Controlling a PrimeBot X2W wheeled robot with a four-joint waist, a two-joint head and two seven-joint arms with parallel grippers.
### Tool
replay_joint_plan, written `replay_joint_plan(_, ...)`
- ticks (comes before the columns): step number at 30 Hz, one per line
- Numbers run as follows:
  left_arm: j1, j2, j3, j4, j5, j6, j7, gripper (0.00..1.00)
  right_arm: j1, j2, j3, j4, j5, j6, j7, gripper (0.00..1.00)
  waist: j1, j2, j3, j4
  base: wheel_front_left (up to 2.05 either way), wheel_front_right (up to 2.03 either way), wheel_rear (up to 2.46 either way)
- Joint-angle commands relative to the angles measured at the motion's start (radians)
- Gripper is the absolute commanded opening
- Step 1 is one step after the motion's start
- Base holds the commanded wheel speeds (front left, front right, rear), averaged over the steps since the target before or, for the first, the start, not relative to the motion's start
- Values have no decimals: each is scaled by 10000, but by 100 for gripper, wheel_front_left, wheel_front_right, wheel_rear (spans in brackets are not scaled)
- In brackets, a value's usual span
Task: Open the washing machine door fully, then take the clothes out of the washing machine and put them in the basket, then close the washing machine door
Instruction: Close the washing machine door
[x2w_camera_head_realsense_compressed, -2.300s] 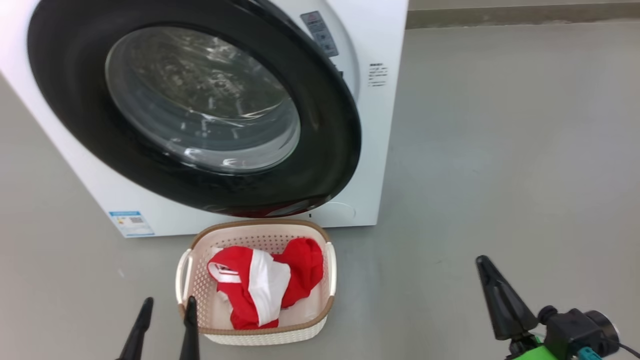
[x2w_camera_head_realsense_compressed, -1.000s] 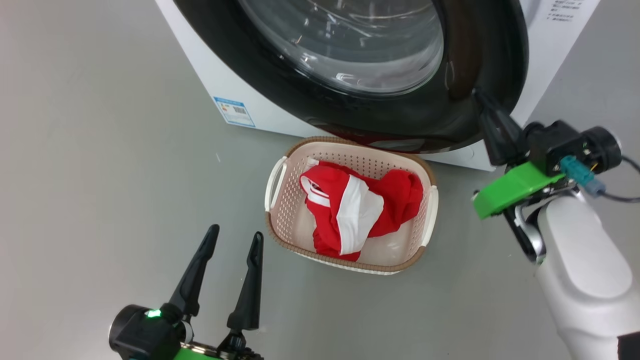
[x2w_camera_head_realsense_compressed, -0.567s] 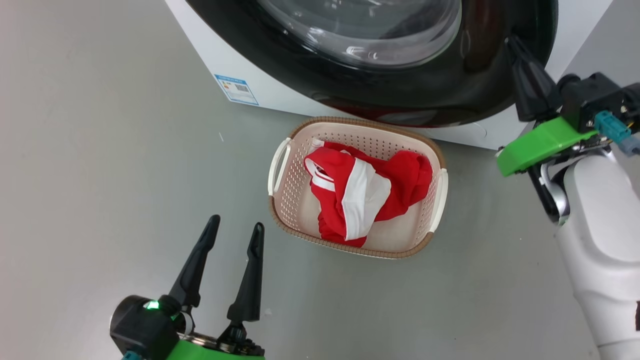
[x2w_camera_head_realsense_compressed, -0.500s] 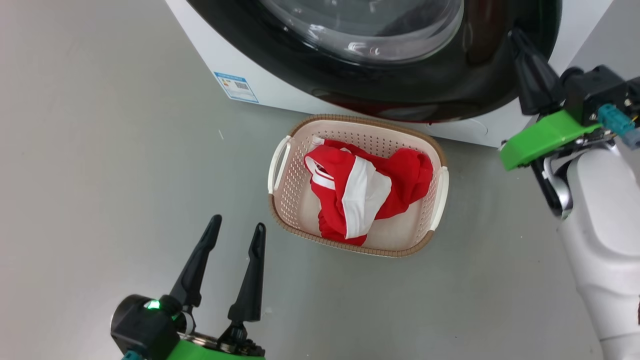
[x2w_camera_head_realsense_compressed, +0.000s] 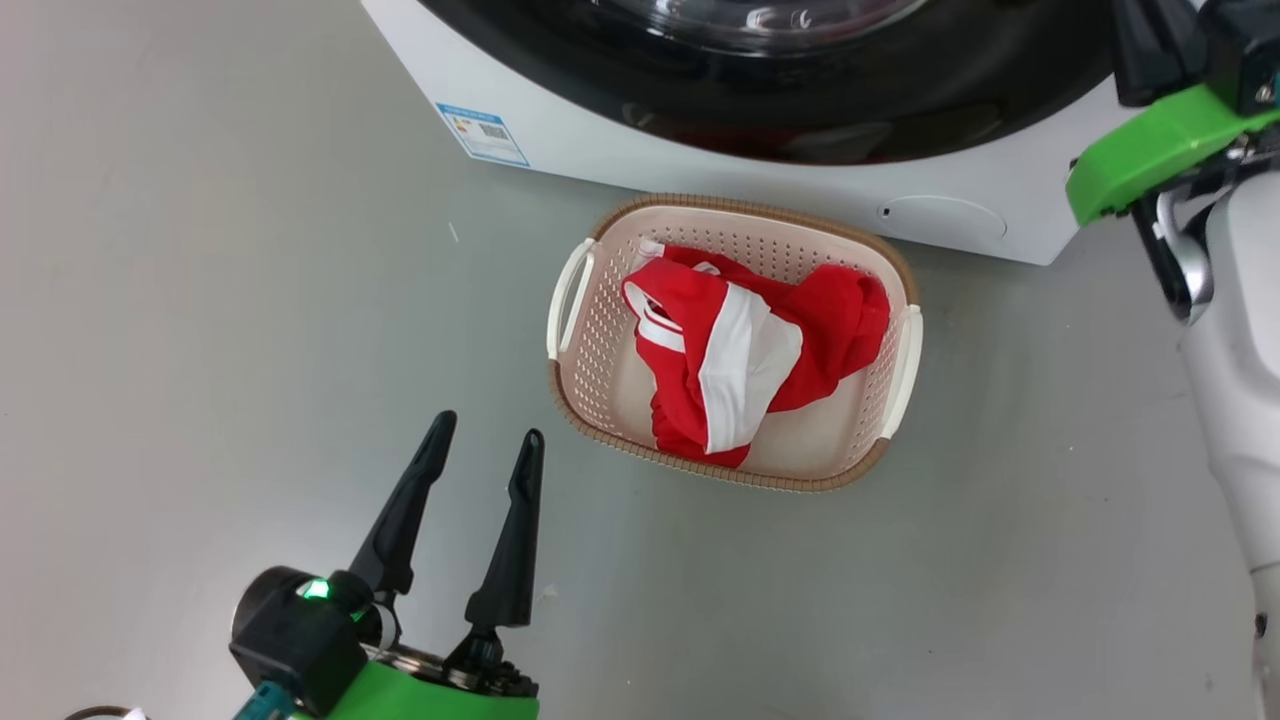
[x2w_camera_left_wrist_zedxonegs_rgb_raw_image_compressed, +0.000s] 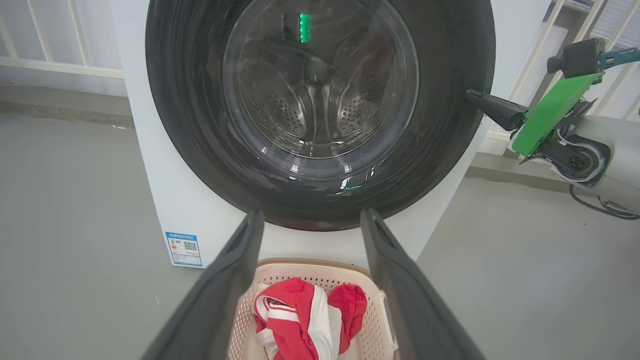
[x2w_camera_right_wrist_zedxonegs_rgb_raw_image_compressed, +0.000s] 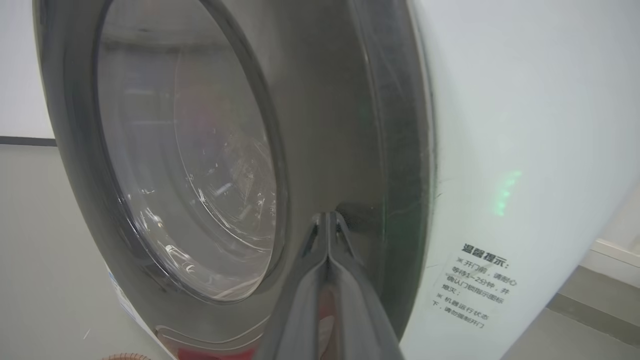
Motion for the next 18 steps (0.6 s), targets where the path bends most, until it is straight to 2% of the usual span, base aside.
replay_joint_plan(1,-219,76,308,-200,3,-38,-120,100,-331,52,136,-122,-106,-11,-64,0,0,0,95,13,0,0,0)
replay_joint_plan(10,-408,72,234,-175,-97,24,-120,100,-1225,0,82,576,-390,-11,-64,0,0,0,260,-117,0,0,0)
replay_joint_plan(18,-436,71,316,-87,-160,133,-120,100,-1001,238,215,418,-321,-11,-64,0,0,0,61,-338,0,0,0)
